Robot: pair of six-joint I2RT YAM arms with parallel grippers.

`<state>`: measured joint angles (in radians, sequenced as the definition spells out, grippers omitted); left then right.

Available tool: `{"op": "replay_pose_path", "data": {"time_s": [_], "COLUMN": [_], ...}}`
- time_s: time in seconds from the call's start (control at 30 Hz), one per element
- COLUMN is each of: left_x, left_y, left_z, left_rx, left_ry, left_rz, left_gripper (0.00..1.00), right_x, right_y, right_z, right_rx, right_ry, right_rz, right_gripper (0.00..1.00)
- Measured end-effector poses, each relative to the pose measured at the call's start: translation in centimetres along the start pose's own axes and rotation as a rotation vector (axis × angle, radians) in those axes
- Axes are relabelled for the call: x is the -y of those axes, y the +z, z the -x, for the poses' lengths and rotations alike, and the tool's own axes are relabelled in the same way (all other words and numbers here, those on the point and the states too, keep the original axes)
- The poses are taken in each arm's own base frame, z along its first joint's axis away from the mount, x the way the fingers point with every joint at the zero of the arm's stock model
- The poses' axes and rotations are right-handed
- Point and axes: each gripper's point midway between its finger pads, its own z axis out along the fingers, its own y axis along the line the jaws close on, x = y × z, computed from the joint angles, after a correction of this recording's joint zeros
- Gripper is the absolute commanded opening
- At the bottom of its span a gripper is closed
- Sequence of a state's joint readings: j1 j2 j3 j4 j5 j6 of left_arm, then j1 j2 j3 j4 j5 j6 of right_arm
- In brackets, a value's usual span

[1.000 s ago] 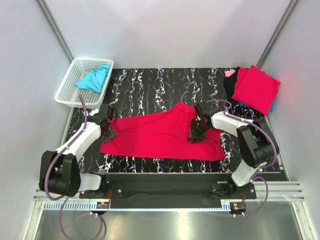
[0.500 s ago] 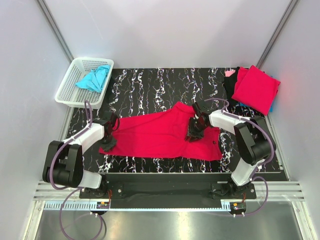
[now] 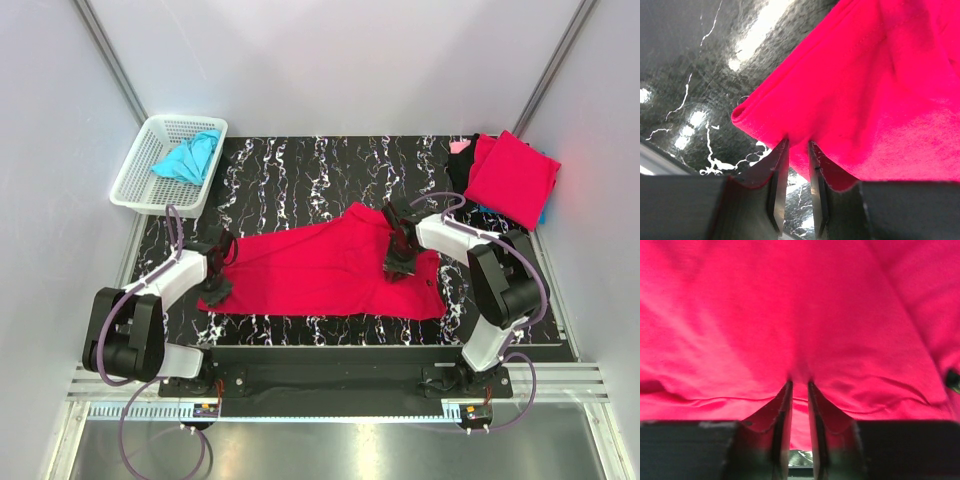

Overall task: Fold and stack the t-shirts
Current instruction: Fold the tshirt

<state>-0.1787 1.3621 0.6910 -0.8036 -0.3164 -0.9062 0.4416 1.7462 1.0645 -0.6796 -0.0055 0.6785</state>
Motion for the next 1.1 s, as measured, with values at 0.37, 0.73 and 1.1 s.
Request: {"op": "replay_pose_path", "data": {"time_s": [0.37, 0.73, 1.1], "left_x": [-0.3, 0.2, 6.9], "left_y": [0.0, -3.6, -7.2], "left_z": [-0.3, 1.5, 6.2], "left_rx": [-0.015, 0.017, 0.061], "left_ry": [-0.004, 0.013, 0.087], "left_rz": [0.016, -0.041, -0.235], "left_gripper": [0.25, 0.29, 0.29], "right_x": [3.0, 1.8, -8.1], "right_y": [-0.3, -8.7, -2.4], "right_z": [-1.6, 4.4, 9.1], "right_rx": [0.010, 0.280, 0.188], "right_ry": [0.129, 0.124, -0.085], "right_rz": [-0.115, -0.090, 0.175], "right_gripper": [0.18, 0.49, 0.50]}}
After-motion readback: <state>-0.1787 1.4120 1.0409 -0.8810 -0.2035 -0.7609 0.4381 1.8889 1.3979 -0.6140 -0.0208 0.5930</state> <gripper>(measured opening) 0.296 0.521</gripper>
